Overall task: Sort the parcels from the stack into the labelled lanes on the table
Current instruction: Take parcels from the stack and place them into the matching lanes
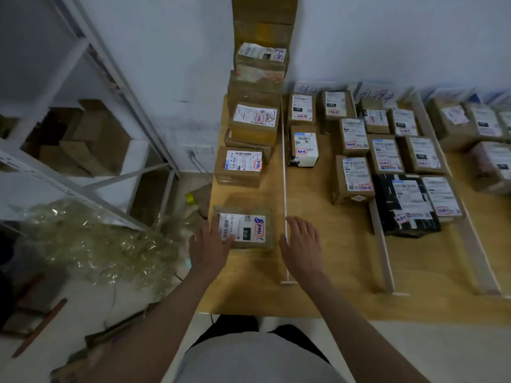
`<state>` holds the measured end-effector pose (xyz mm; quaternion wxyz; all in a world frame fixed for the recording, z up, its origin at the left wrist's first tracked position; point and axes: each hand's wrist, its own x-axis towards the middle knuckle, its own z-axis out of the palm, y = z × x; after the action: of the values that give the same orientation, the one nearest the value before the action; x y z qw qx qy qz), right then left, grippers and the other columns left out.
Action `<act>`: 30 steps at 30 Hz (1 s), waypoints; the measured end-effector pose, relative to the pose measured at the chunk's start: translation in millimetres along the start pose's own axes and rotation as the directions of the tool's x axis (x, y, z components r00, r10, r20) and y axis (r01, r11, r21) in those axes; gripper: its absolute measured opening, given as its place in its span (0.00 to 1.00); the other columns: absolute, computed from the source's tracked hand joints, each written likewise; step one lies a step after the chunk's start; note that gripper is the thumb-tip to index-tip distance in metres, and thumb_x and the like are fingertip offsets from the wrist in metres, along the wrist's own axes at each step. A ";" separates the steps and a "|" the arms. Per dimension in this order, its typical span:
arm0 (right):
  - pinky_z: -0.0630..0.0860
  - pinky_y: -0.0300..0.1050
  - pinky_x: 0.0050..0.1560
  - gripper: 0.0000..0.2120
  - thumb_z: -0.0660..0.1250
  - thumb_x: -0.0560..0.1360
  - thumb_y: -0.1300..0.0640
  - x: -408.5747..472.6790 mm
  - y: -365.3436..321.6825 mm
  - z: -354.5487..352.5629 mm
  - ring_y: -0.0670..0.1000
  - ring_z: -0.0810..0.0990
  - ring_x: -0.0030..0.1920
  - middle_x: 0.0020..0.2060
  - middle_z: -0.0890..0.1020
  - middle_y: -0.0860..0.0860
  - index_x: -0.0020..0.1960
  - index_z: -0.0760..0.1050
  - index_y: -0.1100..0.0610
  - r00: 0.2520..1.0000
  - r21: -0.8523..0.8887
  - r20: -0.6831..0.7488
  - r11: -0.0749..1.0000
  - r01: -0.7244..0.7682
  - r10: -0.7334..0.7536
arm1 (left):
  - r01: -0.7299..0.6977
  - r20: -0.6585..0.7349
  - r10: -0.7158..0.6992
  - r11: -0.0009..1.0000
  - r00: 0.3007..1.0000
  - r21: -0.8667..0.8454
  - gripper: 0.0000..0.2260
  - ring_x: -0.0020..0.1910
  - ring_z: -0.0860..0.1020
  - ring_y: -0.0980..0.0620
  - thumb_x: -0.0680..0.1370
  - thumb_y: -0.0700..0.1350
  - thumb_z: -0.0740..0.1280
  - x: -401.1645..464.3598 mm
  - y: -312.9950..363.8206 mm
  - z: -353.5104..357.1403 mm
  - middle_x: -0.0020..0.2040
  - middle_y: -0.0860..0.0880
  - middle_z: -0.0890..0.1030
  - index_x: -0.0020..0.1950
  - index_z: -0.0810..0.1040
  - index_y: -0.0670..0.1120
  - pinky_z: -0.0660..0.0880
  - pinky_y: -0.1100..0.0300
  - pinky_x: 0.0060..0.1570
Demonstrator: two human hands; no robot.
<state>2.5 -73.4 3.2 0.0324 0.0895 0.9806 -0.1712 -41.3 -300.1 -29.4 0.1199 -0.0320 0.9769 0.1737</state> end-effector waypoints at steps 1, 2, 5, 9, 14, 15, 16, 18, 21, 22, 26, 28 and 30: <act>0.64 0.53 0.72 0.24 0.54 0.79 0.47 2.7 -3.7 1.7 0.55 0.69 0.71 0.69 0.74 0.53 0.72 0.69 0.55 1.000 -0.003 0.011 1.000 0.003 -0.003 | 0.009 0.022 -0.009 1.000 1.000 -0.014 0.34 0.62 0.74 0.39 0.77 0.61 0.64 2.2 -0.1 4.7 0.69 0.43 0.71 0.77 0.56 0.50 0.72 0.41 0.59; 0.64 0.53 0.72 0.23 0.56 0.80 0.48 5.7 -6.6 3.8 0.56 0.68 0.71 0.69 0.74 0.53 0.72 0.69 0.56 1.000 -0.001 0.026 1.000 0.008 -0.008 | 0.011 0.035 -0.010 1.000 0.999 -0.013 0.36 0.61 0.74 0.39 0.77 0.61 0.65 3.4 -0.6 7.5 0.69 0.43 0.71 0.78 0.53 0.50 0.72 0.42 0.59; 0.64 0.51 0.72 0.22 0.60 0.81 0.52 19.0 -18.8 10.9 0.55 0.69 0.71 0.69 0.73 0.53 0.73 0.68 0.56 0.997 0.023 0.070 0.999 0.031 -0.032 | -0.066 0.052 0.067 0.998 0.996 -0.005 0.37 0.61 0.75 0.42 0.76 0.60 0.68 15.2 -12.5 7.4 0.66 0.46 0.74 0.78 0.55 0.50 0.70 0.45 0.62; 0.67 0.51 0.71 0.24 0.60 0.82 0.52 34.1 -38.7 25.4 0.54 0.69 0.71 0.71 0.71 0.52 0.76 0.62 0.55 0.979 0.059 0.206 0.998 -0.018 0.006 | -0.227 0.127 0.223 0.974 0.967 0.018 0.35 0.64 0.73 0.42 0.75 0.58 0.70 47.8 -35.4 -8.0 0.67 0.47 0.74 0.78 0.59 0.51 0.65 0.48 0.65; 0.74 0.54 0.56 0.25 0.61 0.81 0.47 31.6 -62.5 44.7 0.59 0.76 0.60 0.64 0.71 0.55 0.74 0.63 0.57 0.912 0.088 0.396 0.983 -0.160 0.112 | -0.440 0.249 0.419 0.898 0.873 0.031 0.36 0.73 0.65 0.45 0.75 0.52 0.72 87.7 -47.3 -28.3 0.76 0.51 0.66 0.79 0.59 0.52 0.59 0.47 0.73; 0.74 0.54 0.56 0.24 0.61 0.81 0.47 31.2 -64.9 47.9 0.60 0.77 0.59 0.62 0.71 0.56 0.72 0.65 0.58 0.901 0.084 0.416 0.981 -0.176 0.126 | -0.470 0.259 0.444 0.881 0.858 0.047 0.36 0.74 0.64 0.45 0.75 0.51 0.72 90.8 -48.4 -30.5 0.76 0.51 0.66 0.79 0.59 0.52 0.58 0.47 0.74; 0.74 0.54 0.56 0.23 0.61 0.81 0.46 30.9 -67.0 50.8 0.60 0.77 0.58 0.61 0.72 0.57 0.70 0.68 0.59 0.886 0.087 0.440 0.975 -0.204 0.146 | -0.492 0.256 0.461 0.868 0.849 0.066 0.35 0.75 0.63 0.46 0.76 0.50 0.71 92.4 -49.0 -32.1 0.77 0.51 0.65 0.79 0.59 0.51 0.57 0.48 0.74; 0.76 0.54 0.56 0.21 0.62 0.81 0.46 30.1 -71.0 55.4 0.59 0.77 0.56 0.60 0.72 0.57 0.66 0.73 0.61 0.856 0.110 0.483 0.957 -0.269 0.185 | -0.492 0.214 0.463 0.864 0.860 0.107 0.34 0.74 0.64 0.46 0.76 0.49 0.71 91.0 -48.6 -34.2 0.77 0.50 0.65 0.79 0.59 0.51 0.58 0.48 0.75; 0.76 0.54 0.57 0.20 0.64 0.81 0.46 26.5 -77.2 58.5 0.58 0.78 0.55 0.58 0.75 0.57 0.62 0.76 0.62 0.859 0.133 0.474 0.948 -0.289 0.195 | -0.431 0.137 0.414 0.892 0.900 0.135 0.32 0.74 0.64 0.44 0.78 0.50 0.69 82.9 -49.0 -35.5 0.77 0.47 0.65 0.79 0.61 0.49 0.61 0.48 0.73; 0.77 0.53 0.56 0.20 0.64 0.81 0.47 25.5 -79.9 57.1 0.57 0.79 0.54 0.57 0.75 0.57 0.61 0.76 0.63 0.865 0.138 0.461 0.947 -0.290 0.197 | -0.415 0.117 0.401 0.899 0.909 0.142 0.30 0.74 0.65 0.45 0.78 0.51 0.68 80.4 -50.0 -36.0 0.77 0.47 0.65 0.78 0.62 0.48 0.62 0.48 0.73; 0.72 0.45 0.46 0.18 0.63 0.81 0.48 24.0 -85.4 48.4 0.55 0.78 0.48 0.53 0.77 0.57 0.56 0.78 0.64 0.890 0.163 0.403 0.941 -0.296 0.211 | -0.393 -0.006 0.400 0.903 0.916 0.175 0.23 0.71 0.68 0.46 0.82 0.52 0.61 73.7 -52.3 -45.8 0.74 0.45 0.69 0.75 0.67 0.45 0.64 0.49 0.71; 0.68 0.43 0.43 0.18 0.63 0.81 0.48 24.0 -85.5 40.6 0.54 0.76 0.45 0.52 0.78 0.57 0.53 0.79 0.64 0.905 0.187 0.362 0.934 -0.305 0.223 | -0.400 -0.067 0.417 0.898 0.906 0.182 0.21 0.70 0.69 0.46 0.83 0.52 0.58 72.6 -50.1 -55.7 0.72 0.44 0.71 0.74 0.68 0.44 0.66 0.48 0.71; 0.68 0.45 0.42 0.18 0.64 0.80 0.49 25.2 -83.1 30.9 0.58 0.78 0.46 0.50 0.78 0.59 0.49 0.78 0.65 0.921 0.215 0.316 0.929 -0.303 0.227 | -0.405 -0.120 0.427 0.898 0.896 0.171 0.20 0.69 0.70 0.46 0.84 0.51 0.56 73.5 -45.8 -65.7 0.71 0.44 0.72 0.73 0.68 0.44 0.66 0.48 0.71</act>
<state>-36.7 -156.7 -0.8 0.1845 0.2003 0.9132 -0.3031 -122.4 -367.3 -2.7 0.0057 0.1732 0.9772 0.1225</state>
